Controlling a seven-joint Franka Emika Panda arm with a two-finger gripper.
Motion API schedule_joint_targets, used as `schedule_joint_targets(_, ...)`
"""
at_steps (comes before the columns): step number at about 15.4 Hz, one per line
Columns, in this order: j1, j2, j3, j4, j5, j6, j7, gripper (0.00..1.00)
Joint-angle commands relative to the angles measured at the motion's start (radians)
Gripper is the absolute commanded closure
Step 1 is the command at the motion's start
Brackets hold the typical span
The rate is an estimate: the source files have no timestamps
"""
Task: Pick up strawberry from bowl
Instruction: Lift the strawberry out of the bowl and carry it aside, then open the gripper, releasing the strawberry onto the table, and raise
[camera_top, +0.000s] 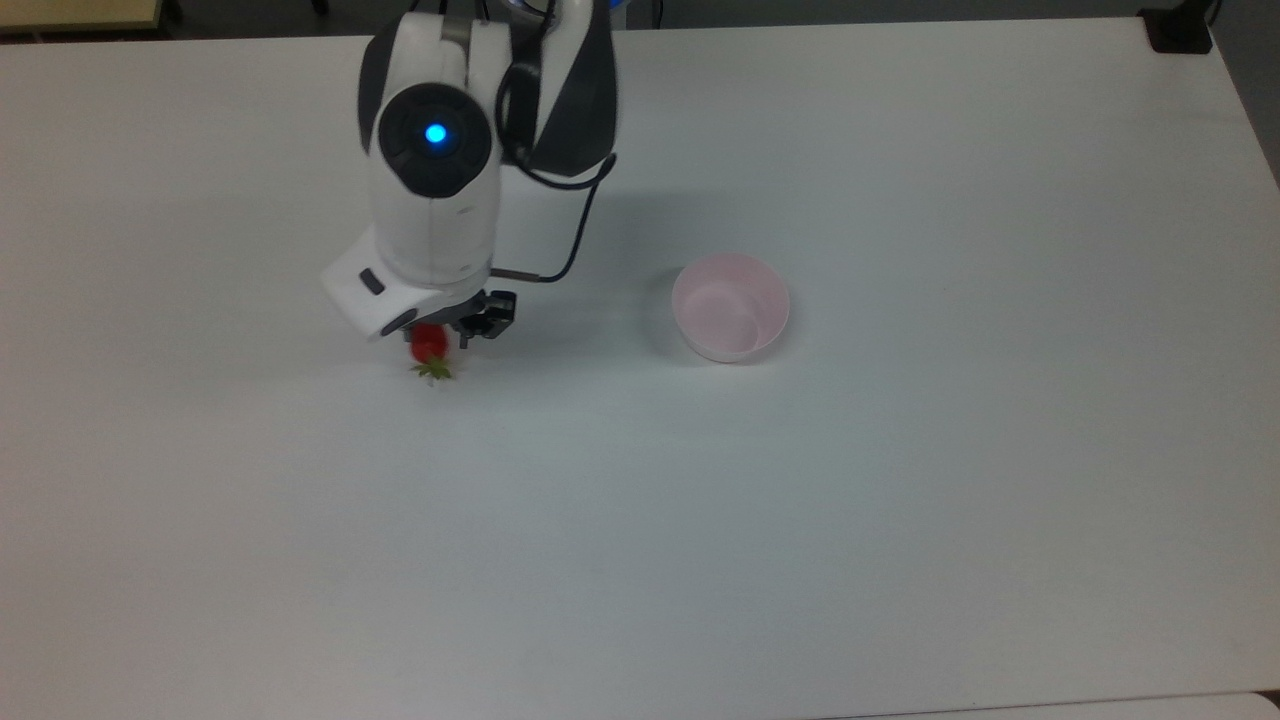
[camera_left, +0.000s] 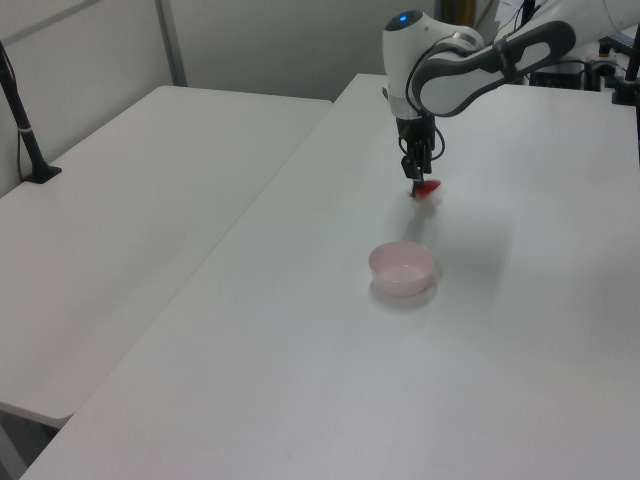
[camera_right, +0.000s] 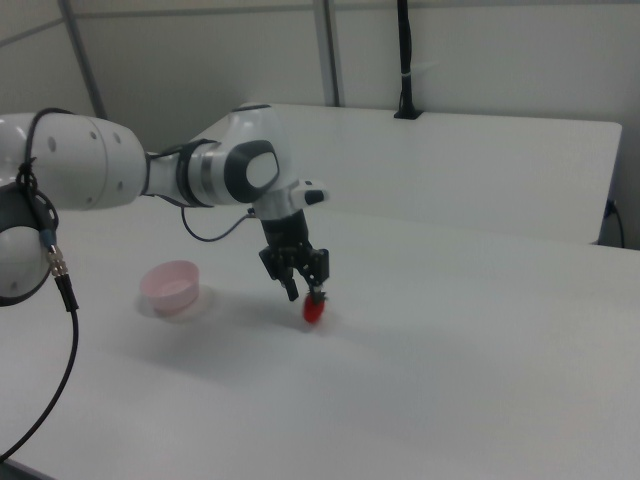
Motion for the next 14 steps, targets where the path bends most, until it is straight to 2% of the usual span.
schedule_joint_targets(1,-0.010,-0.004,-0.007,-0.027,-0.034,0.031,-0.008,0.22)
schedule_joint_targets(2,-0.010,-0.008,-0.007,-0.025,-0.034,0.028,-0.003,0.12)
schedule_joint_targets(3,-0.010,-0.019,-0.007,-0.022,-0.033,0.020,-0.003,0.07)
schedule_joint_targets(5,-0.007,-0.057,-0.005,-0.022,-0.030,0.013,0.003,0.00)
schedule_joint_targets(9,0.012,-0.172,0.006,-0.021,-0.019,-0.111,0.007,0.00)
schedule_joint_targets(14,0.053,-0.344,0.007,-0.027,0.024,-0.259,0.101,0.00)
